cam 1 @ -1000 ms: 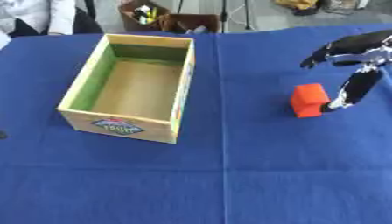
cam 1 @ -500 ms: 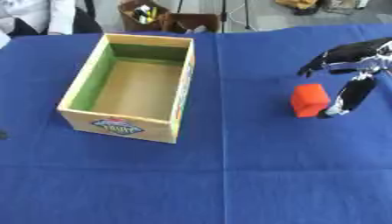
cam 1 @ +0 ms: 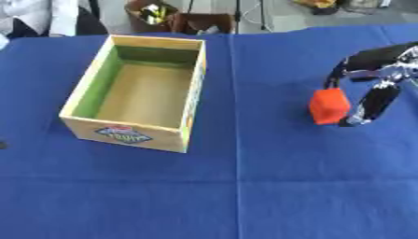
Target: Pick up objects on the table and place them in the box.
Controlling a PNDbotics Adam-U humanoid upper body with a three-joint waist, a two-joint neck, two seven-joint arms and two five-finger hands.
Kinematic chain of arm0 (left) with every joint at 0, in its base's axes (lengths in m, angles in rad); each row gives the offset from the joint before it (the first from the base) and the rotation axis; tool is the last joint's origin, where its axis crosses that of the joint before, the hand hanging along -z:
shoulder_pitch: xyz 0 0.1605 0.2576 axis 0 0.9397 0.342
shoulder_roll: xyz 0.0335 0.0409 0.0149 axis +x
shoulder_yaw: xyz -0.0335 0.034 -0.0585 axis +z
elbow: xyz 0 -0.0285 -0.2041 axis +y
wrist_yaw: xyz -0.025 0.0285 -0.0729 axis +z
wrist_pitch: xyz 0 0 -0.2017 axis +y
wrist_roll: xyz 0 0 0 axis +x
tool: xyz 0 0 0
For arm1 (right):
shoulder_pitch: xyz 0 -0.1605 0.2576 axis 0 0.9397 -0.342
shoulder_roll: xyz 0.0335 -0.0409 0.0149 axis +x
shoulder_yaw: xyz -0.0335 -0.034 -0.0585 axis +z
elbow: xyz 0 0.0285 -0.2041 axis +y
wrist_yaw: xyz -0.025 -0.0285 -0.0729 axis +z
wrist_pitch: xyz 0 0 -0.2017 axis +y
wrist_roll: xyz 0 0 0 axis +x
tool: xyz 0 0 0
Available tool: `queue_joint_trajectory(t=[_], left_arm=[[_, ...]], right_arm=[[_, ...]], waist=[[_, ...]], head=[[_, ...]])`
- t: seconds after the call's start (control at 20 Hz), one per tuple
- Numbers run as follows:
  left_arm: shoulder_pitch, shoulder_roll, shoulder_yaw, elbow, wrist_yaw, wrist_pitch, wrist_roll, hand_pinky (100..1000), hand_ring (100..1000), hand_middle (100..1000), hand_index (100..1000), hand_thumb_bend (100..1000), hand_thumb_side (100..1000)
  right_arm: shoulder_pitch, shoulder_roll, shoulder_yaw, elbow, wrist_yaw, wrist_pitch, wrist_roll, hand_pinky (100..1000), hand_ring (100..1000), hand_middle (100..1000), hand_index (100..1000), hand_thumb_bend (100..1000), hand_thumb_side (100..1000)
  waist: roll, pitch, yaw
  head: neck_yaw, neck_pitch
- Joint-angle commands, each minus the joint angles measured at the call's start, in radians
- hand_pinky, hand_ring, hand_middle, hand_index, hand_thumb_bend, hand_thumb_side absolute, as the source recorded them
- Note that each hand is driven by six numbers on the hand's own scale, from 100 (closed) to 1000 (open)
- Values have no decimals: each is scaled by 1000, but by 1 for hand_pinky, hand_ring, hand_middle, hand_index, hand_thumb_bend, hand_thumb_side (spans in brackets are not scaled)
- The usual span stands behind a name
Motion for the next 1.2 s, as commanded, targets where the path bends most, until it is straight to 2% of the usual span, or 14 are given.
queue_joint_trajectory(t=[0.05, 0.4, 0.65, 0.9, 1.15, 1.2], left_arm=[[-7, 9, -3, -18, 1, 1, -5, 420, 607, 543, 818, 338, 787], [-7, 6, -3, -18, 0, 2, -10, 419, 608, 542, 816, 336, 786], [-9, 5, -4, -18, 0, 2, -11, 419, 608, 540, 812, 333, 785], [-10, 4, -4, -18, 1, 2, -13, 418, 608, 537, 808, 328, 782], [-10, 4, -3, -18, 5, 4, -13, 418, 609, 538, 808, 327, 781], [-10, 4, -3, -18, 6, 4, -13, 418, 610, 538, 809, 327, 781]], right_arm=[[-14, -14, -9, -37, -11, -9, 21, 823, 867, 655, 814, 464, 486], [-13, -9, -5, -47, -26, 33, 6, 807, 854, 623, 803, 422, 552], [-13, -6, -2, -33, -9, 53, -19, 789, 839, 589, 773, 354, 496], [-14, -2, 2, -12, 13, 59, -39, 776, 826, 572, 755, 207, 386], [-18, 6, 3, 9, 19, 59, -52, 766, 805, 548, 731, 195, 385], [-19, 8, 0, 8, 16, 60, -59, 750, 782, 491, 662, 180, 416]], waist=[[-2, -16, 0], [-2, -12, 3], [-3, -8, 4], [-4, -7, 4], [-4, -8, 5], [-4, -9, 5]], head=[[-1, -15], [-2, -16], [-1, -16], [-3, -16], [-5, -19], [-6, -20]])
